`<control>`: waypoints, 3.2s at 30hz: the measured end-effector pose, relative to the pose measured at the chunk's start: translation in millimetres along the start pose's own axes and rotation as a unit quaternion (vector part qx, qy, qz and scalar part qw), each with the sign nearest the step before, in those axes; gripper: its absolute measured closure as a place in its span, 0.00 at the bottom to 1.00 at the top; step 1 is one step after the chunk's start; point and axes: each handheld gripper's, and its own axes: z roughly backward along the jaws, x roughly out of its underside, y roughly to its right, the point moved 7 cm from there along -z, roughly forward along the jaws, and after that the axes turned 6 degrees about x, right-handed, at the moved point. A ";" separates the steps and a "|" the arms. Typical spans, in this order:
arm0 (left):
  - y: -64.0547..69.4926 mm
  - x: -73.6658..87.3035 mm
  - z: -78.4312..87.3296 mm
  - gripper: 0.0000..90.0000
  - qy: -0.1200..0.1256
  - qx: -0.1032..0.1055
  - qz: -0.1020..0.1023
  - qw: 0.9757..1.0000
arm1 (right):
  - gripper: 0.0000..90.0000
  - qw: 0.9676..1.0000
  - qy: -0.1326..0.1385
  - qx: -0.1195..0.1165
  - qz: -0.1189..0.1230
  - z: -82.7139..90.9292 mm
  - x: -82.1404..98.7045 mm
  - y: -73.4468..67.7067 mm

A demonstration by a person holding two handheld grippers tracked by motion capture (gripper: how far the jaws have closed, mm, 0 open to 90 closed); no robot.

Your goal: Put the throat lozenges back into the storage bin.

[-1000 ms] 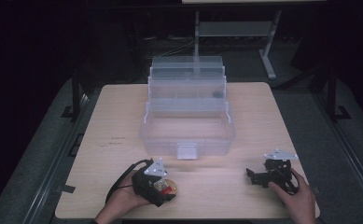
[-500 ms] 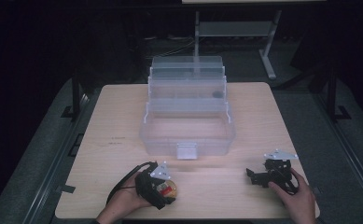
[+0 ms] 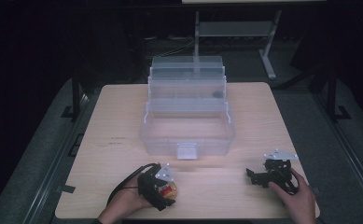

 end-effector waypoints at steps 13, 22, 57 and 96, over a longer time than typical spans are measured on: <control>-0.4 0.8 1.1 0.21 -0.005 0.000 0.001 1.000 | 0.00 1.000 0.000 0.000 0.000 0.0 0.0 0.0; -0.6 1.0 1.7 0.21 -0.010 -0.001 -0.001 1.000 | 0.00 1.000 0.000 0.000 0.000 0.0 0.0 0.0; -8.1 -0.6 21.9 0.22 0.012 0.000 0.027 1.000 | 0.00 1.000 0.000 0.000 0.000 0.0 0.0 0.0; -22.7 -26.0 51.6 0.22 0.031 -0.007 0.025 0.999 | 0.00 1.000 0.000 0.000 0.000 0.0 0.0 0.0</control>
